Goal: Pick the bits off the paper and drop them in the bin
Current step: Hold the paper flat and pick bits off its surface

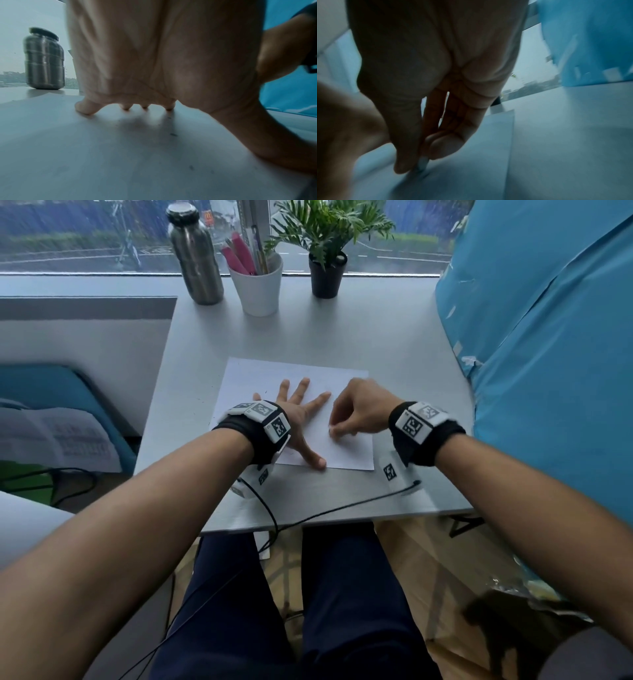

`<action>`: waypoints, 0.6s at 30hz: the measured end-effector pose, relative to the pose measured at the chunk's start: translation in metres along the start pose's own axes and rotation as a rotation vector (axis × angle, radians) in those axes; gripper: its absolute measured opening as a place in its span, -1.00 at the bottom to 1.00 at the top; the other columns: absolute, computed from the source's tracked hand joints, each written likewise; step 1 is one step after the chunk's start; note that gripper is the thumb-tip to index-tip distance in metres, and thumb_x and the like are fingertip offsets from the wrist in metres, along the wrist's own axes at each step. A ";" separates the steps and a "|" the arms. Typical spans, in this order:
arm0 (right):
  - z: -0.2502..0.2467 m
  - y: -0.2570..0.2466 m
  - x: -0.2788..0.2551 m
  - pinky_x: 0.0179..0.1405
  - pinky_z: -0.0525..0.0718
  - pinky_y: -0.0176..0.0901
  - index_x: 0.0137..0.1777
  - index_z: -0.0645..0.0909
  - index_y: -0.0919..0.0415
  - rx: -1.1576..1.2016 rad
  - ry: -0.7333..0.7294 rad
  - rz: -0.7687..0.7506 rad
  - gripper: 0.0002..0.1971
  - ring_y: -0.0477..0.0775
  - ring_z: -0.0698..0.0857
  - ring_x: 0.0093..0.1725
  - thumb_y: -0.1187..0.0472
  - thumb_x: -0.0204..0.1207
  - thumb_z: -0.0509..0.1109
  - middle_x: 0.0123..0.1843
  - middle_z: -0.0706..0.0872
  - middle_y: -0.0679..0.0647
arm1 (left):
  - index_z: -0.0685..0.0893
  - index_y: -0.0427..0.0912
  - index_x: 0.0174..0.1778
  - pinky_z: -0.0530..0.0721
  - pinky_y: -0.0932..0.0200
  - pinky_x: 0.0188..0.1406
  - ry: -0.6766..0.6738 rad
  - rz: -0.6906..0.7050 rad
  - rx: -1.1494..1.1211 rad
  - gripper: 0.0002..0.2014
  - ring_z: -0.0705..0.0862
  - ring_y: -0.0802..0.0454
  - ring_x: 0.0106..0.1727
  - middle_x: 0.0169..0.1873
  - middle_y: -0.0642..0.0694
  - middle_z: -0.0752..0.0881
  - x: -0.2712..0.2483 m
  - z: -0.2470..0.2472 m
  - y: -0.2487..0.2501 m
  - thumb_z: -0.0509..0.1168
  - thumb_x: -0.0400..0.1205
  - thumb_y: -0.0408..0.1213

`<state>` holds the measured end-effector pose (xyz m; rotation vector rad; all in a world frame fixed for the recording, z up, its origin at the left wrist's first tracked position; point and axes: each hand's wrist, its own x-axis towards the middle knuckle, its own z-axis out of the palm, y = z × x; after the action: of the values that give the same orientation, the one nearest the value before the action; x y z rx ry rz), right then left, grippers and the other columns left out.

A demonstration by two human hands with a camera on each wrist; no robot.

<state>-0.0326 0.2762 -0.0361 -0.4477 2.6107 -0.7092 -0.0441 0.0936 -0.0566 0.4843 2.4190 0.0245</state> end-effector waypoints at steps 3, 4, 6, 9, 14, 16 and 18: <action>-0.002 0.002 0.002 -0.36 0.66 -0.38 -0.18 0.86 0.08 -0.028 -0.034 0.002 -0.91 -0.11 0.76 -0.44 0.16 0.32 0.64 -0.42 0.81 -0.01 | -0.45 0.47 0.54 -0.24 -0.68 0.43 -0.004 0.006 0.005 0.50 -0.54 -0.18 0.62 0.59 0.10 -0.57 0.001 0.000 0.001 0.52 -0.08 0.54; -0.008 0.006 0.005 -0.34 0.62 -0.38 -0.19 0.86 0.06 -0.009 0.025 0.041 -0.92 -0.12 0.75 -0.45 0.15 0.32 0.64 -0.44 0.80 -0.01 | -0.45 0.47 0.55 -0.23 -0.69 0.43 -0.002 0.002 0.004 0.49 -0.53 -0.18 0.62 0.60 0.10 -0.57 0.001 0.000 0.002 0.53 -0.07 0.53; -0.008 0.007 0.006 -0.33 0.60 -0.37 -0.23 0.85 0.06 0.011 0.082 0.056 -0.95 -0.12 0.73 -0.47 0.17 0.32 0.64 -0.45 0.79 -0.02 | -0.44 0.46 0.55 -0.21 -0.69 0.43 0.003 -0.005 0.009 0.49 -0.53 -0.19 0.62 0.60 0.09 -0.57 0.000 0.000 0.002 0.53 -0.06 0.52; 0.006 -0.006 -0.001 -0.39 0.69 -0.39 -0.23 0.85 0.10 -0.008 -0.045 -0.027 -0.94 -0.13 0.74 -0.47 0.20 0.30 0.65 -0.43 0.80 -0.05 | -0.46 0.45 0.54 -0.22 -0.69 0.43 -0.006 -0.006 0.011 0.50 -0.54 -0.18 0.62 0.59 0.09 -0.58 -0.001 -0.001 0.002 0.53 -0.06 0.53; -0.006 0.006 0.006 -0.36 0.59 -0.36 -0.20 0.85 0.10 0.029 0.080 0.058 -0.94 -0.09 0.74 -0.46 0.18 0.34 0.63 -0.46 0.78 -0.05 | -0.44 0.46 0.56 -0.21 -0.70 0.42 0.000 -0.007 -0.003 0.49 -0.54 -0.19 0.62 0.60 0.09 -0.57 -0.002 0.000 0.003 0.54 -0.06 0.51; 0.004 -0.004 0.000 -0.41 0.65 -0.36 -0.23 0.84 0.12 0.000 -0.025 -0.014 -0.95 -0.10 0.76 -0.46 0.21 0.32 0.63 -0.41 0.81 0.00 | -0.45 0.46 0.55 -0.24 -0.70 0.42 0.003 0.002 -0.011 0.50 -0.55 -0.18 0.61 0.59 0.10 -0.58 -0.001 0.001 0.002 0.53 -0.07 0.53; 0.003 -0.002 0.002 -0.39 0.66 -0.38 -0.21 0.85 0.12 0.002 -0.020 -0.011 -0.94 -0.11 0.75 -0.46 0.20 0.32 0.64 -0.42 0.81 -0.01 | -0.46 0.47 0.54 -0.28 -0.68 0.42 0.001 0.014 -0.017 0.50 -0.56 -0.17 0.61 0.58 0.11 -0.59 0.000 0.002 0.000 0.53 -0.09 0.54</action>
<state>-0.0328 0.2725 -0.0382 -0.4661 2.5902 -0.7073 -0.0428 0.0938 -0.0580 0.4936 2.4143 0.0508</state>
